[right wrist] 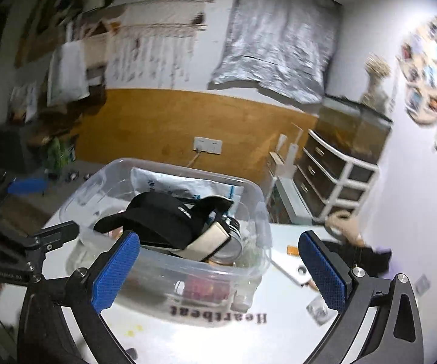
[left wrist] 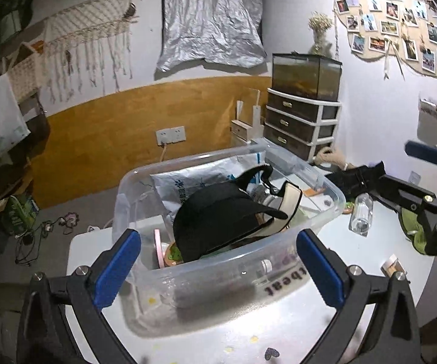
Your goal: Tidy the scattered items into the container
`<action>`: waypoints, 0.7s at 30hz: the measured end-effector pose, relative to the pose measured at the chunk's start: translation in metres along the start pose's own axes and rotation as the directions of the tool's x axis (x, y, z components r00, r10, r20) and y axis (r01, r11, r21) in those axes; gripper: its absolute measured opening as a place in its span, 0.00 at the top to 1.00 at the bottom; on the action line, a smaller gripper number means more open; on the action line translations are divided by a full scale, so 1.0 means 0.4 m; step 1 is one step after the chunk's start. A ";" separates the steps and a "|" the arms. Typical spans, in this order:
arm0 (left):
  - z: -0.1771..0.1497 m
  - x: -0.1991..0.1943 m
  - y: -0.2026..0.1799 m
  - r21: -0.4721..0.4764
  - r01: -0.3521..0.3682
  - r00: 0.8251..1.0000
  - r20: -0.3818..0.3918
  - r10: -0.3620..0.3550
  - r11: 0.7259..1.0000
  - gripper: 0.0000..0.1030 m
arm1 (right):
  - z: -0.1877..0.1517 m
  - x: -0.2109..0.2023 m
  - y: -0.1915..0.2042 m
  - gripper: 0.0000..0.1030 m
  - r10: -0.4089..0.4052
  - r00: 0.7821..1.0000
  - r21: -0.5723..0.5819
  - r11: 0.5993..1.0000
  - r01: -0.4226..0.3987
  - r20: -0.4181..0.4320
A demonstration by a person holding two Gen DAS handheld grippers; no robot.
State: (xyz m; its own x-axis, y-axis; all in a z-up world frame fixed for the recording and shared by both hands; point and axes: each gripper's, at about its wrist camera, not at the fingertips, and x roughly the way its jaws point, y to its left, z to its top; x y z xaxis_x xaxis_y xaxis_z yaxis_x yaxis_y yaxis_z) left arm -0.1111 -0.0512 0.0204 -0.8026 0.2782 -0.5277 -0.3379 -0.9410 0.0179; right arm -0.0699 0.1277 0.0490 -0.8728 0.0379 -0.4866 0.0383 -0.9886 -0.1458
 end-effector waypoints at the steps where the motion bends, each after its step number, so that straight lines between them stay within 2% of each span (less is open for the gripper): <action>1: 0.001 -0.011 0.000 -0.014 -0.002 1.000 0.002 0.002 1.000 0.00 | -0.003 -0.010 -0.004 0.00 0.000 1.000 0.003 1.000 0.000 -0.001; 8: -0.005 -0.064 -0.019 -0.070 -0.072 0.997 0.004 0.072 0.995 0.00 | -0.034 -0.041 -0.021 0.00 0.005 1.000 0.002 1.000 -0.005 -0.029; 21: -0.055 -0.117 -0.043 -0.172 -0.097 0.995 -0.027 0.094 0.980 0.00 | -0.083 -0.069 -0.072 0.00 0.010 0.998 0.034 0.999 -0.008 -0.054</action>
State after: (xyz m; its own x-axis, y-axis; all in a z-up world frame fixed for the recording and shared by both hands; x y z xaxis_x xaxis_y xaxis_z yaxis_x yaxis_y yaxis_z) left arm -0.0568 -0.0524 0.0262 -0.8175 0.1831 -0.5461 -0.1686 -0.9827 -0.0770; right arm -0.0307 0.1599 0.0381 -0.8448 0.0359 -0.5338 0.0289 -0.9932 -0.1125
